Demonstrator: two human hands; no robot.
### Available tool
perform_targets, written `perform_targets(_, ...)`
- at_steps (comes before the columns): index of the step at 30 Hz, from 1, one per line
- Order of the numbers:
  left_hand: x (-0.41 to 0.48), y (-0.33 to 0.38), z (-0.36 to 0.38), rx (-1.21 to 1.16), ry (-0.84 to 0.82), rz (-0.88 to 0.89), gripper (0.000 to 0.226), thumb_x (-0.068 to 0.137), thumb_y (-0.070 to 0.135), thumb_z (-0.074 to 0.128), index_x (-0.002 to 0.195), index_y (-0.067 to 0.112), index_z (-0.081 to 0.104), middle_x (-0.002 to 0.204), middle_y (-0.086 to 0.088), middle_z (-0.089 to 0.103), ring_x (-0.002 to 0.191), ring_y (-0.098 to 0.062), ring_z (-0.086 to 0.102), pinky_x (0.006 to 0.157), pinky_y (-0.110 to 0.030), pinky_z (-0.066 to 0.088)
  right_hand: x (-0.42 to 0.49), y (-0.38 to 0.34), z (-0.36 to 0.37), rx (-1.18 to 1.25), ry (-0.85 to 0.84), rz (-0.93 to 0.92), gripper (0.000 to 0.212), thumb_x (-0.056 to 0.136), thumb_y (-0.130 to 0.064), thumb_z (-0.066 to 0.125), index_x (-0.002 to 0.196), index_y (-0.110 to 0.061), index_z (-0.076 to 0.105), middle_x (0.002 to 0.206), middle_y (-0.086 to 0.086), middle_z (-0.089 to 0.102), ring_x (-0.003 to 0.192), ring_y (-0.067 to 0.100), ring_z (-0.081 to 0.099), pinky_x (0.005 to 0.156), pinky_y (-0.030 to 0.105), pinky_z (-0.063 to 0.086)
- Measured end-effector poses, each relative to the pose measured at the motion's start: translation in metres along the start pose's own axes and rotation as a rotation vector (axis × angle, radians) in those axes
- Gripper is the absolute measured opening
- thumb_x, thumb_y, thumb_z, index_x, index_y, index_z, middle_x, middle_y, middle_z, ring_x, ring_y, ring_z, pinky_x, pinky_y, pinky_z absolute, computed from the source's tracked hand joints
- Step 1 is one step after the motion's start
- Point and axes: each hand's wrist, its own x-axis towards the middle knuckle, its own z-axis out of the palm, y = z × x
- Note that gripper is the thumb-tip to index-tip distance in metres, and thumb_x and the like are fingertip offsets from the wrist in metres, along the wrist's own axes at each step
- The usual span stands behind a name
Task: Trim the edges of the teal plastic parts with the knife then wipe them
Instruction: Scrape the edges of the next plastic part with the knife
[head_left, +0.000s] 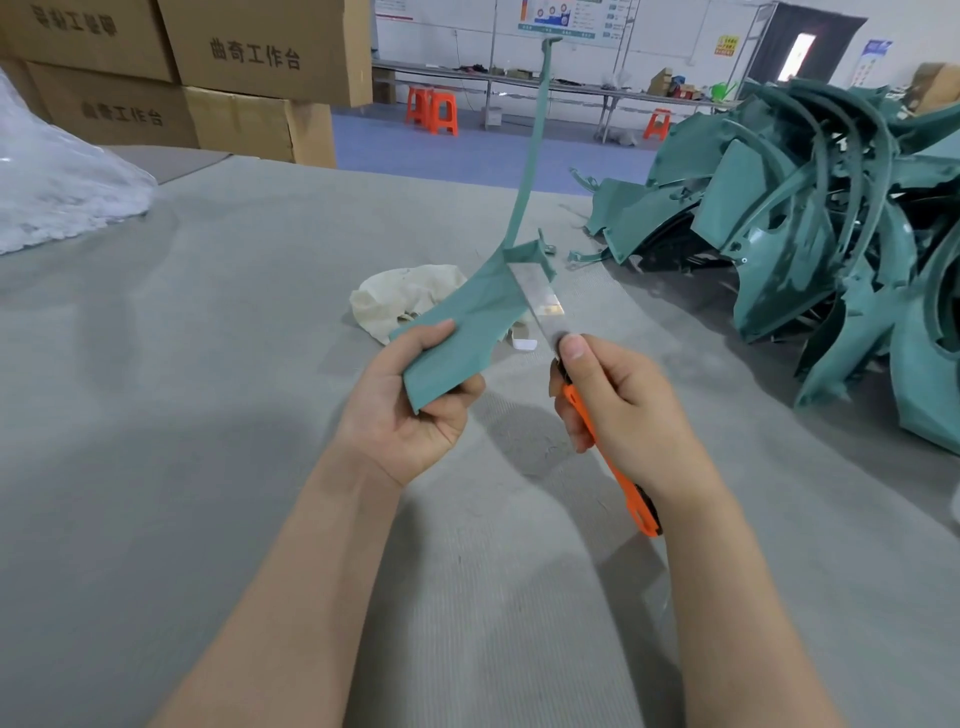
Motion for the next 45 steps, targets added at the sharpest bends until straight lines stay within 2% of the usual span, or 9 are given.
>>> perform_targets(8,0.001,0.000,0.000,0.018,0.008,0.032,0.018,0.072,0.017,0.057,0.089,0.011,0.054,0.058,0.000,0.056,0.043,-0.004,0.045,0.026,-0.007,0.025,-0.003,-0.007,0.004,0.104,-0.215,0.042,0.043,0.100,-0.035,0.041,0.070,-0.007,0.052,0.047,-0.004,0.044,0.041,0.010,0.041,0.044,0.020,0.038)
perform_targets(18,0.000,-0.001,0.000,-0.047,0.013,0.066,0.006,0.071,0.015,0.058,0.072,0.009,0.060,0.053,0.001,0.054,0.040,-0.004,0.048,0.026,-0.007,0.026,-0.008,-0.017,0.007,0.216,-0.386,0.105,0.043,0.089,-0.046,0.043,0.068,-0.010,0.052,0.046,0.001,0.043,0.041,0.011,0.039,0.045,0.021,0.038)
perform_targets(22,0.002,0.000,-0.002,-0.074,0.064,0.126,0.006,0.069,0.012,0.063,0.069,0.007,0.063,0.061,-0.003,0.056,0.042,-0.007,0.052,0.032,-0.013,0.037,-0.011,-0.018,0.015,0.196,-0.526,0.114,0.040,0.091,-0.044,0.043,0.065,-0.017,0.053,0.047,-0.001,0.043,0.042,0.013,0.038,0.047,0.029,0.038)
perform_targets(26,0.002,-0.001,-0.001,-0.027,0.054,0.221,0.027,0.081,0.010,0.059,0.056,0.011,0.067,0.059,-0.002,0.061,0.048,-0.011,0.057,0.043,-0.016,0.045,-0.011,-0.018,0.015,0.147,-0.625,0.159,0.038,0.091,-0.043,0.045,0.070,-0.013,0.054,0.047,-0.006,0.046,0.042,0.011,0.042,0.047,0.024,0.040)
perform_targets(30,-0.001,0.001,0.002,-0.121,0.065,0.131,0.006,0.072,0.012,0.061,0.072,0.007,0.063,0.057,-0.002,0.061,0.042,-0.007,0.055,0.032,-0.010,0.037,-0.010,-0.018,0.010,0.205,-0.430,0.120,0.043,0.095,-0.044,0.048,0.069,-0.010,0.056,0.047,0.000,0.047,0.042,0.010,0.042,0.046,0.020,0.040)
perform_targets(33,-0.002,0.002,0.003,-0.175,0.033,0.080,0.019,0.075,0.015,0.057,0.094,0.011,0.055,0.064,-0.001,0.061,0.044,-0.006,0.057,0.027,-0.010,0.031,-0.006,-0.013,0.010,0.191,-0.163,0.032,0.042,0.092,-0.040,0.049,0.069,-0.005,0.055,0.049,0.004,0.047,0.043,0.013,0.043,0.046,0.023,0.041)
perform_targets(35,-0.002,0.001,0.004,-0.205,0.047,0.078,0.026,0.076,0.015,0.057,0.101,0.013,0.053,0.068,-0.001,0.061,0.045,-0.006,0.058,0.027,-0.010,0.032,-0.003,-0.009,0.014,0.154,-0.053,-0.005,0.037,0.090,-0.041,0.052,0.066,-0.013,0.056,0.049,0.002,0.047,0.045,0.014,0.044,0.047,0.025,0.042)
perform_targets(38,-0.001,0.001,0.006,-0.244,0.055,0.066,0.011,0.085,0.016,0.052,0.092,0.009,0.057,0.068,-0.002,0.062,0.045,-0.006,0.058,0.028,-0.011,0.033,-0.001,-0.006,0.023,0.088,0.010,-0.030,0.039,0.086,-0.052,0.054,0.063,-0.021,0.055,0.047,-0.004,0.047,0.044,0.011,0.046,0.046,0.024,0.043)
perform_targets(45,-0.002,-0.002,0.009,-0.273,0.021,0.045,0.032,0.096,0.019,0.045,0.074,0.004,0.063,0.062,-0.002,0.062,0.045,-0.005,0.059,0.029,-0.011,0.035,0.001,0.000,0.031,-0.064,0.069,-0.114,0.042,0.087,-0.058,0.045,0.067,-0.022,0.053,0.045,-0.006,0.049,0.040,0.009,0.047,0.046,0.025,0.041)
